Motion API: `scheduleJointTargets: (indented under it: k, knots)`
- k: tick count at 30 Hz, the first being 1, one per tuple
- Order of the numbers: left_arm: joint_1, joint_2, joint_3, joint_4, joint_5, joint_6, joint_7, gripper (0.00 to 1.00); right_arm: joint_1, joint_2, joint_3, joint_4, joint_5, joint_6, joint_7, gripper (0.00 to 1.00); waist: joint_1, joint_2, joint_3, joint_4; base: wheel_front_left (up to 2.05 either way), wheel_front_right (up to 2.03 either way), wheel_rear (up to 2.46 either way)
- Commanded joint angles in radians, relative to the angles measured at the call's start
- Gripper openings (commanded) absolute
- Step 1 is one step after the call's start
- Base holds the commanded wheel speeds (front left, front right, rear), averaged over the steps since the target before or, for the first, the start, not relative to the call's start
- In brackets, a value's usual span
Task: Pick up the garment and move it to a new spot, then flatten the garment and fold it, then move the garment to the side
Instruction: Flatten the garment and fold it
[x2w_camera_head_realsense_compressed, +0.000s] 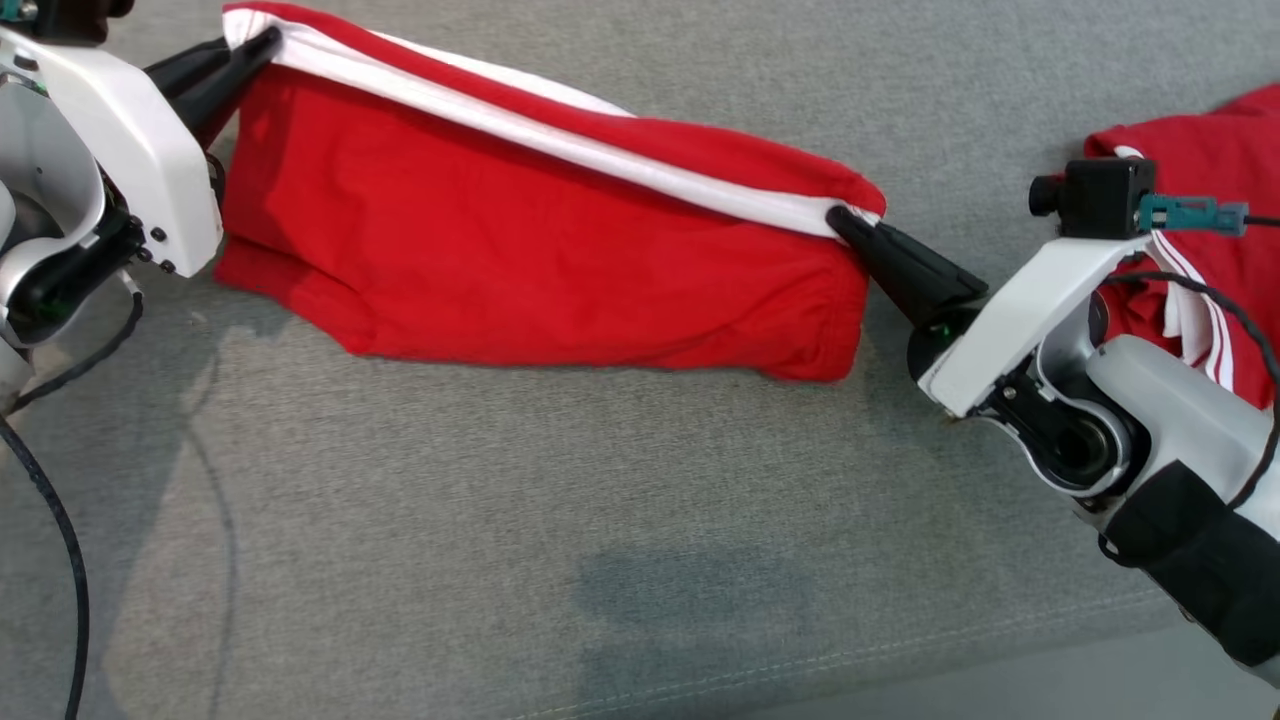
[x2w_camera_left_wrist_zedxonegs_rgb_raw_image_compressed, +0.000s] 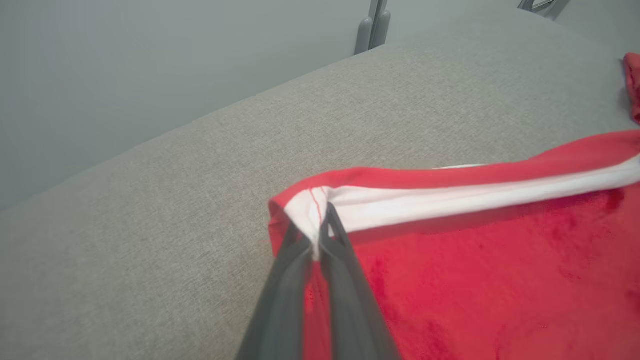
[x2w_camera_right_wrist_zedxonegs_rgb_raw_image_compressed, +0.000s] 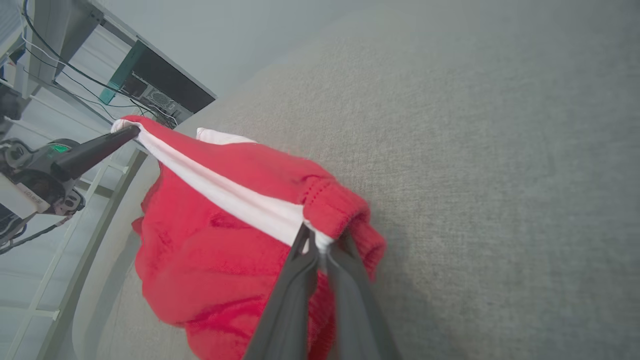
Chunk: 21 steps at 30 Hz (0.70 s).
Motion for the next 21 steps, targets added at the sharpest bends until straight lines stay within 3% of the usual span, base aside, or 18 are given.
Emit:
scheduleJointTargets:
  k: [1, 9, 10, 11, 12, 13, 14, 21]
  knots:
    - [-0.056, 0.045, 0.040, 0.002, 0.003, -0.007, -0.009, 0.00, 0.006, -0.006, -0.005, -0.009, 0.019, -0.003, -0.018, 0.00, 0.0000, 0.0000, 0.024, -0.027, 0.00, 0.00, 0.00]
    - [-0.095, 0.032, -0.014, 0.085, -0.016, -0.007, -0.039, 0.00, -0.049, 0.038, 0.031, 0.026, 0.049, -0.003, -0.036, 0.00, 0.0000, 0.0000, 0.051, -0.056, 0.00, 0.00, 0.00]
    - [-0.096, 0.030, -0.021, 0.091, -0.018, -0.007, -0.044, 0.00, -0.050, 0.041, 0.037, 0.031, 0.054, -0.003, -0.033, 0.09, 0.0000, 0.0000, 0.052, -0.058, 0.00, 0.00, 0.00]
    - [-0.097, 0.027, -0.026, 0.097, -0.021, -0.007, -0.052, 0.06, -0.053, 0.042, 0.042, 0.036, 0.056, -0.003, -0.032, 0.75, 0.0000, 0.0000, 0.054, -0.059, 0.00, 0.00, 0.00]
    - [-0.099, 0.026, -0.029, 0.103, -0.018, -0.007, -0.067, 0.35, -0.055, 0.042, 0.045, 0.041, 0.055, -0.003, -0.040, 1.00, 0.0000, 0.0000, 0.054, -0.058, 0.00, 0.00, 0.00]
    - [-0.101, 0.023, -0.034, 0.109, -0.014, -0.007, -0.082, 0.75, -0.055, 0.040, 0.046, 0.044, 0.055, -0.003, -0.049, 1.00, 0.0000, 0.0000, 0.053, -0.057, 0.00, 0.00, 0.00]
    - [-0.101, 0.019, -0.035, 0.119, -0.014, -0.007, -0.098, 1.00, -0.055, 0.033, 0.048, 0.050, 0.050, -0.003, -0.061, 1.00, 0.0000, 0.0000, 0.050, -0.055, 0.00, 0.00, 0.00]
    - [-0.058, 0.001, -0.070, 0.152, -0.021, -0.007, -0.204, 1.00, -0.019, -0.034, 0.054, 0.084, 0.022, -0.003, -0.149, 1.00, 0.0000, 0.0000, -0.016, -0.033, 0.00, 0.00, 0.00]
